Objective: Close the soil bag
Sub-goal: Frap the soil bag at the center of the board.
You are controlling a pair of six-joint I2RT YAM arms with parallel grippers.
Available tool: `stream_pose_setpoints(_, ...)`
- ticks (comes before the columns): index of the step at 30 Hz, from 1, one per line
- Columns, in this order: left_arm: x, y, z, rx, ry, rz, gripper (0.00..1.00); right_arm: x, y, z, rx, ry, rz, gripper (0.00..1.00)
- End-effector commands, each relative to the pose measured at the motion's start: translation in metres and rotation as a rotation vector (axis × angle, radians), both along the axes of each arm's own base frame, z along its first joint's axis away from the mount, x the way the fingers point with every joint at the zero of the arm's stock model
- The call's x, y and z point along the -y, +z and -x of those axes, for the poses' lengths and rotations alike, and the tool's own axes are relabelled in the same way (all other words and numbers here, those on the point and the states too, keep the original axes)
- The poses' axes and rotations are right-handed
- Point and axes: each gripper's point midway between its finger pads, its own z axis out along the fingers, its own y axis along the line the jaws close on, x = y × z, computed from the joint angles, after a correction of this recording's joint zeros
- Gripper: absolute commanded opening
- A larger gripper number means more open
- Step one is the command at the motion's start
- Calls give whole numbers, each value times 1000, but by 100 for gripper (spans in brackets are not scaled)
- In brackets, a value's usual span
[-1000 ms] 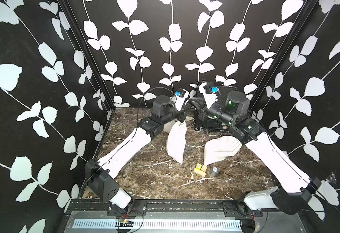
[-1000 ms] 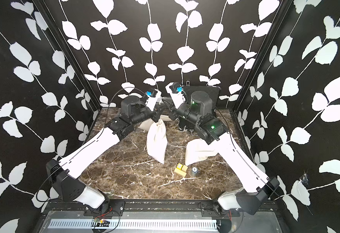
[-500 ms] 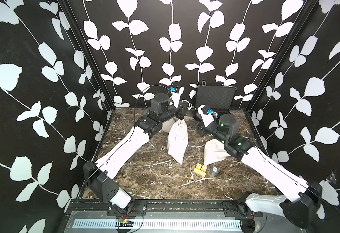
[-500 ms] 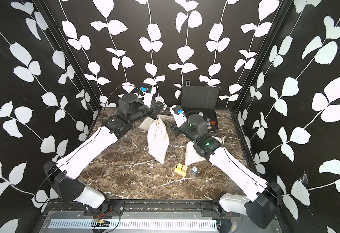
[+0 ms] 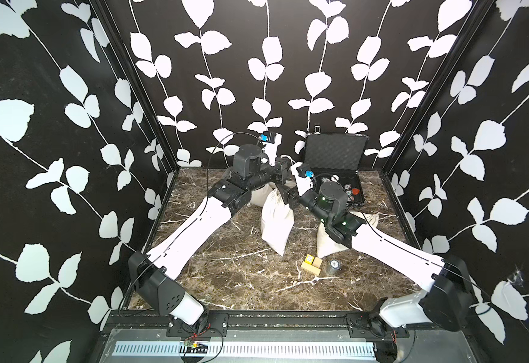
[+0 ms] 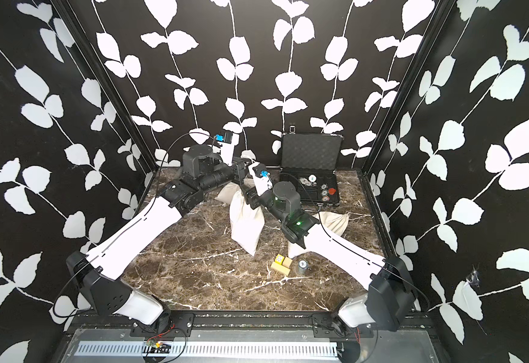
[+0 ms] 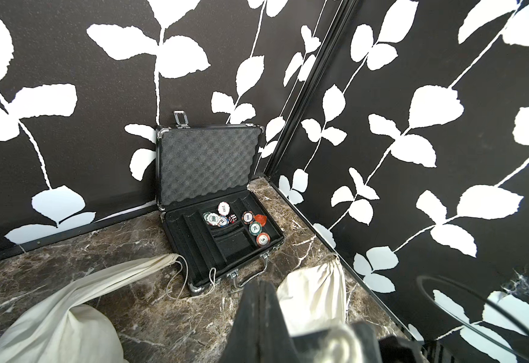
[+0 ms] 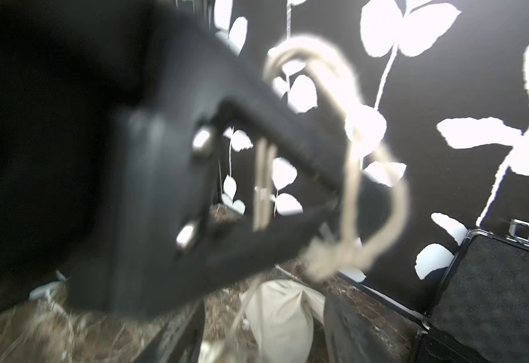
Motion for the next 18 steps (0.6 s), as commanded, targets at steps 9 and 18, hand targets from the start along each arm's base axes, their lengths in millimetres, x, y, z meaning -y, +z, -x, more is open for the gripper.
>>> stream_pose_setpoints(9, -80, 128, 31, 223, 96, 160, 0, 5, -88, -39, -120, -182, 206, 12)
stream_pose_setpoints(18, -162, 194, 49, 343, 318, 113, 0, 55, -182, -35, -213, -266, 551, 13)
